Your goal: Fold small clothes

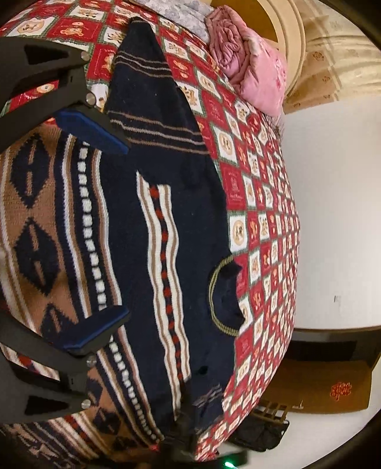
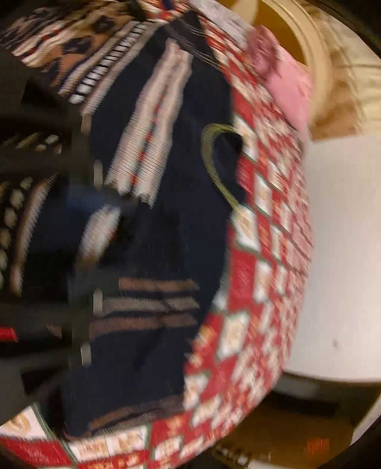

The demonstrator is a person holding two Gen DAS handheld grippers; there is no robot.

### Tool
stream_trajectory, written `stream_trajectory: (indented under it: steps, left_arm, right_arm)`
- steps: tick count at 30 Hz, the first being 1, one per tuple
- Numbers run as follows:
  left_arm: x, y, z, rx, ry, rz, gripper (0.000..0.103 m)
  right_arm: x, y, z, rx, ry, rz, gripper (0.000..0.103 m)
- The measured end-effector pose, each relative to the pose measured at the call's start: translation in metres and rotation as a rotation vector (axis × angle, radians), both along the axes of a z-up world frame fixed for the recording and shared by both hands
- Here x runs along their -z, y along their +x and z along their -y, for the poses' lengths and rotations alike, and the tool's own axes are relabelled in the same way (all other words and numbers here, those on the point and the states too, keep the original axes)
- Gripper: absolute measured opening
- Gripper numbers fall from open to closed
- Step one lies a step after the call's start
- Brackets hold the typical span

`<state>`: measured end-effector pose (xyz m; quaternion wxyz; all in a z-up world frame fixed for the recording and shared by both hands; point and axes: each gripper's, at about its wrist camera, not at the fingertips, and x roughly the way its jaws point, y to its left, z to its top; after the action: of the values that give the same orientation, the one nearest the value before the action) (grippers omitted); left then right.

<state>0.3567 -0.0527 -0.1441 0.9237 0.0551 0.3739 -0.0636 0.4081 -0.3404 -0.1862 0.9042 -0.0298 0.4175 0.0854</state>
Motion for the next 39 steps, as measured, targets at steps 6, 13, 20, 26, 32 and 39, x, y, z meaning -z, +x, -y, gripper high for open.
stream_trajectory:
  steps: [6,13,20,26,32,39]
  left_arm:
    - [-0.004,0.007,0.029,0.080,-0.058,-0.044,0.101]
    - [-0.001,0.034,0.109,0.177,-0.151,-0.143,0.091]
    - [0.008,0.063,0.179,0.183,-0.252,-0.274,0.091]
    - [0.020,0.080,0.201,0.105,-0.337,-0.299,0.091]
    - [0.034,0.088,0.218,0.059,-0.386,-0.370,0.085]
    - [0.038,0.100,0.218,0.032,-0.383,-0.369,0.054]
  right_arm:
    - [-0.030,-0.049,0.054,0.035,0.135,0.119,0.066]
    - [-0.035,-0.066,0.129,0.325,0.101,0.201,0.066]
    - [-0.041,-0.077,0.155,0.378,0.221,0.257,0.066]
    - [-0.040,-0.081,0.158,0.375,0.265,0.269,0.066]
    - [-0.034,-0.079,0.165,0.411,0.281,0.263,0.066]
    - [-0.036,-0.082,0.165,0.416,0.287,0.281,0.066]
